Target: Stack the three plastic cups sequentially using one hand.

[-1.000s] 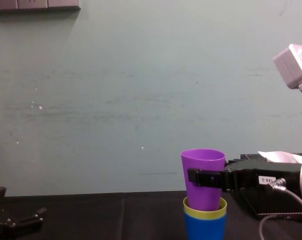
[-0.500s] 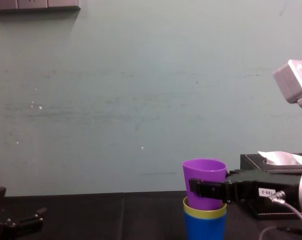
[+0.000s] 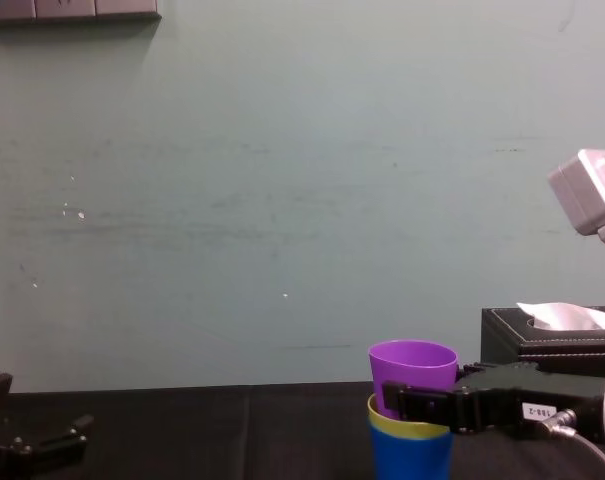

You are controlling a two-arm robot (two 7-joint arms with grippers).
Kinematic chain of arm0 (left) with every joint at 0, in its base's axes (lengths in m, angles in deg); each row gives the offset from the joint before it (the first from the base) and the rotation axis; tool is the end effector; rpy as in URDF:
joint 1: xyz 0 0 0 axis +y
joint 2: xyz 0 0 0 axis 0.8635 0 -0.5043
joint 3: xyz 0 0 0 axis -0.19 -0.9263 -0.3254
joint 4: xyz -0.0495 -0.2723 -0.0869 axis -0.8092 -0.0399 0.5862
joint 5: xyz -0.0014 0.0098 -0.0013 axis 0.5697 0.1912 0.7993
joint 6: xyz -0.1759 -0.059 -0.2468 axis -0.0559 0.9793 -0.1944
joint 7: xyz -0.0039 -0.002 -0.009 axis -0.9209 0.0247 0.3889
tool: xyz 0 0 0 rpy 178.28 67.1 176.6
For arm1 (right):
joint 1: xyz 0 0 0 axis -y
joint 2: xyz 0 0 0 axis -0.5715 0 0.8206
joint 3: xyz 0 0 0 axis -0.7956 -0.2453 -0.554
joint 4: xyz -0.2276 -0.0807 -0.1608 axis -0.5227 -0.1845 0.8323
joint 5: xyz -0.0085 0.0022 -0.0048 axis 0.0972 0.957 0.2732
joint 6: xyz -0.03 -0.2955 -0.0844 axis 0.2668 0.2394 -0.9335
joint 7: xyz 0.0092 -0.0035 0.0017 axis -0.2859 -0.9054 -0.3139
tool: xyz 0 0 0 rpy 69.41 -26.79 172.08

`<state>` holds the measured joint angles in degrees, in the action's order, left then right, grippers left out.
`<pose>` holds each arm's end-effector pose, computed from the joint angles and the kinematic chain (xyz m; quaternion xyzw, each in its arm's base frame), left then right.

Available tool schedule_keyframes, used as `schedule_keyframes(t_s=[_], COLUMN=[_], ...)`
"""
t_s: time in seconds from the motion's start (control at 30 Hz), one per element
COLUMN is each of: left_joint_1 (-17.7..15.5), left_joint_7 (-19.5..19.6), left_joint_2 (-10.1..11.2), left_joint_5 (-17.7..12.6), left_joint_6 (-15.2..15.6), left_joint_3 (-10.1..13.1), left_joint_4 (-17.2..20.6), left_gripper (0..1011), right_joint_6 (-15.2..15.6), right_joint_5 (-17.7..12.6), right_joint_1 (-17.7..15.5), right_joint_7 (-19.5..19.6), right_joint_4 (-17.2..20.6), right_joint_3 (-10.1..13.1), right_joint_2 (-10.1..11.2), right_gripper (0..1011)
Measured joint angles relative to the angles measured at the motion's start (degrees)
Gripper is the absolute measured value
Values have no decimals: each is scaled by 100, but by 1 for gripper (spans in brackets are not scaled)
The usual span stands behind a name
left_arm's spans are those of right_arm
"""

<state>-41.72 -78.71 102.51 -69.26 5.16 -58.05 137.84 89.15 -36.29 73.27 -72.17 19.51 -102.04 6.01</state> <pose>0.3581 0.0827 -0.3022 0.1415 -0.1324 0.5799 0.7913 0.3978 -0.0003 -0.2581 -0.0842 0.0263 -0.4302 0.8984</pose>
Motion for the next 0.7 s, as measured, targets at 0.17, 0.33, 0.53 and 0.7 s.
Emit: schedule_keyframes(t_s=[0.17,0.33,0.53,0.7], left_joint_1=[0,0,0,0], left_joint_7=[0,0,0,0], left_joint_2=[0,0,0,0], left_joint_5=[0,0,0,0], left_joint_6=[0,0,0,0], left_joint_3=[0,0,0,0], left_joint_4=[0,0,0,0], left_gripper=[1011,1011,1011,1012], right_joint_6=[1,8,14,17], right_joint_5=[0,0,-2,-3], right_joint_1=[0,1,4,4], right_joint_7=[2,4,5,6], right_joint_4=[1,6,9,12], right_joint_3=[0,0,0,0], right_joint_2=[2,4,5,5], right_gripper=[719,777,934,1002])
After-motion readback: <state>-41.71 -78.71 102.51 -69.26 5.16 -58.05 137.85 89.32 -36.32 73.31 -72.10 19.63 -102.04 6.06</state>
